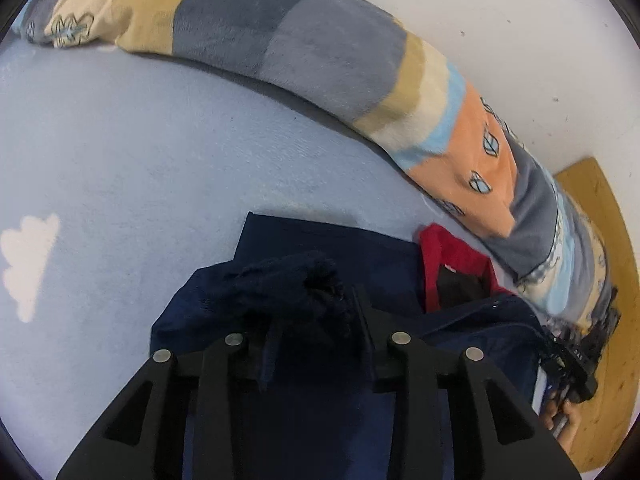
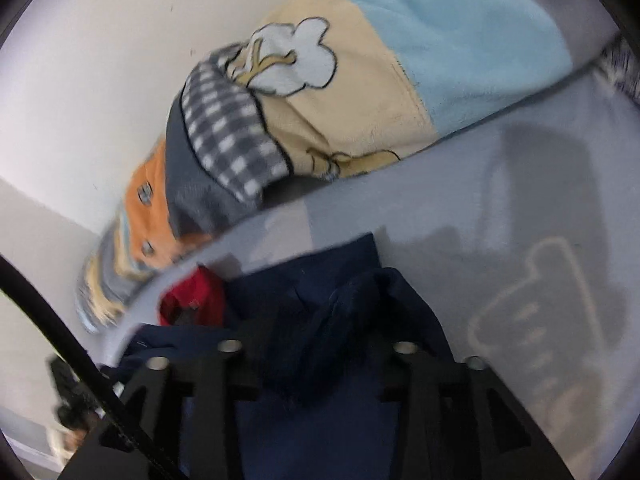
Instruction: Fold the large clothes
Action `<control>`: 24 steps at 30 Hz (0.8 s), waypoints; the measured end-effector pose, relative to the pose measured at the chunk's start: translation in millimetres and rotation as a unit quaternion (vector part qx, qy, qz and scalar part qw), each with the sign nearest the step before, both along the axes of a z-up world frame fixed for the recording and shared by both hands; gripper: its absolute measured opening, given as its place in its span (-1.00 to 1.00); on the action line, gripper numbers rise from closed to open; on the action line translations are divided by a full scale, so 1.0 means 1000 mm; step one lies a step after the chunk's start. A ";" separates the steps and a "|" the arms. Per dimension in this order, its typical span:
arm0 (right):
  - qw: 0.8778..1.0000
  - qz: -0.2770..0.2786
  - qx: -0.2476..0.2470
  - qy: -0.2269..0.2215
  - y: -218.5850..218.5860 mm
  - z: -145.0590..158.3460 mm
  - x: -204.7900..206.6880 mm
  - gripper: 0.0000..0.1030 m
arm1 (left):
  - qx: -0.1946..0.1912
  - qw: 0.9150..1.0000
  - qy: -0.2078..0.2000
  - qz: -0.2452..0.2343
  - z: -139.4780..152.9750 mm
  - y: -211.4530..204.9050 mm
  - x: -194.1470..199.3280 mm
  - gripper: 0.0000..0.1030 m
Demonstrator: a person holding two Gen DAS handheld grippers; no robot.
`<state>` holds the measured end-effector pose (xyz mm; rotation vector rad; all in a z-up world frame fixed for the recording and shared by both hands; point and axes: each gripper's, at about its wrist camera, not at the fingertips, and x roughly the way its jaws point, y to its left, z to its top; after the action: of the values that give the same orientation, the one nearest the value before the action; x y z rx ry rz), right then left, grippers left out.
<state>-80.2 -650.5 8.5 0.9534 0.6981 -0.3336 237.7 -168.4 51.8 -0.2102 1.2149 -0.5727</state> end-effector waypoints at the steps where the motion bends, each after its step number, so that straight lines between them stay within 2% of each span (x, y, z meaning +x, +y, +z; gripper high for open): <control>1: 1.000 -0.004 0.016 -0.018 -0.004 0.000 -0.002 0.16 | -0.011 1.000 0.010 0.004 -0.002 0.002 0.003 -0.32; 4: 0.996 -0.017 0.057 -0.058 -0.015 0.004 -0.010 0.18 | -0.052 0.998 0.020 0.008 0.001 0.008 0.005 -0.20; 7: 0.995 -0.013 0.054 -0.080 -0.014 0.019 -0.017 0.18 | -0.092 0.995 0.033 -0.002 0.008 0.015 0.007 -0.01; 9: 0.992 -0.013 0.071 -0.102 -0.014 0.026 -0.023 0.20 | -0.123 0.992 0.039 0.002 0.013 0.024 0.009 0.11; 10: 0.990 -0.017 0.084 -0.112 -0.016 0.027 -0.024 0.25 | -0.137 0.990 0.043 0.009 0.014 0.028 0.010 0.38; 11: 0.987 -0.026 0.098 -0.123 -0.019 0.027 -0.028 0.38 | -0.150 0.988 0.042 0.022 0.015 0.035 0.010 0.62; 12: 0.982 -0.040 0.119 -0.140 -0.023 0.026 -0.034 0.51 | -0.160 0.986 0.037 0.035 0.017 0.043 0.009 0.63; 14: 0.972 -0.067 0.148 -0.171 -0.029 0.022 -0.046 0.53 | -0.170 0.984 0.030 0.054 0.019 0.055 0.011 0.63; 15: 0.971 -0.075 0.144 -0.176 -0.030 0.025 -0.050 0.53 | -0.162 0.985 0.023 0.062 0.020 0.059 0.010 0.63; 17: 0.986 -0.051 0.072 -0.140 -0.019 0.039 -0.042 0.53 | -0.116 0.991 -0.028 0.059 0.029 0.057 0.001 0.63; 18: 0.995 -0.018 0.018 -0.100 -0.009 0.048 -0.030 0.52 | -0.088 0.994 -0.060 0.038 0.032 0.049 -0.009 0.63; 19: 0.996 0.006 -0.040 -0.074 0.004 0.055 -0.020 0.51 | -0.063 0.994 -0.086 0.019 0.032 0.042 -0.019 0.63; 20: 0.991 0.042 -0.119 -0.041 0.025 0.063 -0.005 0.44 | -0.028 0.992 -0.119 -0.009 0.034 0.032 -0.030 0.63; 21: 0.985 0.062 -0.159 -0.015 0.037 0.065 0.003 0.25 | 0.008 0.987 -0.155 -0.040 0.034 0.016 -0.043 0.63; 22: 0.980 0.078 -0.182 0.006 0.046 0.061 0.012 0.14 | 0.038 0.981 -0.178 -0.062 0.030 0.003 -0.052 0.63; 24: 0.974 0.102 -0.199 0.045 0.057 0.045 0.033 -0.27 | 0.092 0.974 -0.188 -0.093 0.010 -0.022 -0.060 0.63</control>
<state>-46.9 -593.1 53.4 0.4831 0.7687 -0.3210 177.5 -190.6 61.6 0.1659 0.9160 -0.6251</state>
